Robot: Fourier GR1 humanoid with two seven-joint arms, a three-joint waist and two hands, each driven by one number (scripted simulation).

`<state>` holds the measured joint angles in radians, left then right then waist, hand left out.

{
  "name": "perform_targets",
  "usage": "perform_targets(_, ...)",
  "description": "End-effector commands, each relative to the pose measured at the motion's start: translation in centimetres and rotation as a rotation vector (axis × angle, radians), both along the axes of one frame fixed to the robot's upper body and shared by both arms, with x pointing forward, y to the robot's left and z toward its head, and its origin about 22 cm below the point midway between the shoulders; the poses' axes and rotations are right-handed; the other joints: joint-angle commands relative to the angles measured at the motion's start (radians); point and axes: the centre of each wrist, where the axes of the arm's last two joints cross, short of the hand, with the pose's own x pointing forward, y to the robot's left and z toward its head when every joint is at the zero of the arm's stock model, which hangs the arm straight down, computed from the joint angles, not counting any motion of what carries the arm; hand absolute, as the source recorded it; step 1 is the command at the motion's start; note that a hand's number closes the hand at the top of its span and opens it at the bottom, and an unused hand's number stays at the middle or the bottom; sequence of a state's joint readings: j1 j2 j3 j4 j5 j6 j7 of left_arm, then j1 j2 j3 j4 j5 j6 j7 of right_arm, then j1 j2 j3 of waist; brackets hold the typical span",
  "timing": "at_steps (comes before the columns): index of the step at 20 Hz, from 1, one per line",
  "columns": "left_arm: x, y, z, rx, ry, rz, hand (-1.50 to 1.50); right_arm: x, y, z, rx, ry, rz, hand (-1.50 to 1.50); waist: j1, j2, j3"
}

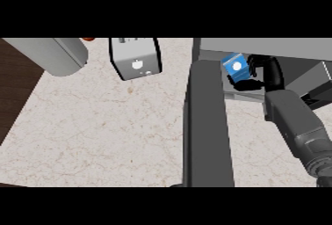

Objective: Pick up the milk, place it into the microwave and close the microwave

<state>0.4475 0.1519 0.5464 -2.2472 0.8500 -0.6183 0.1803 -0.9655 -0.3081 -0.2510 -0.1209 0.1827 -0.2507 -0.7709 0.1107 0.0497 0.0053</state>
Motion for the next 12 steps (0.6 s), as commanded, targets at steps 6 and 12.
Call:
perform_targets(6,0.7,-0.2,0.4,0.017,-0.012,-0.031,-1.50,0.8,-2.1,2.4,-0.057,-0.016,-0.134,1.50,0.041,0.018,0.003)
perform_targets(12,2.1,0.2,0.3,0.013,-0.029,-0.048,-1.50,1.1,-3.3,3.6,-0.070,-0.022,-0.178,1.50,0.049,0.038,0.004)
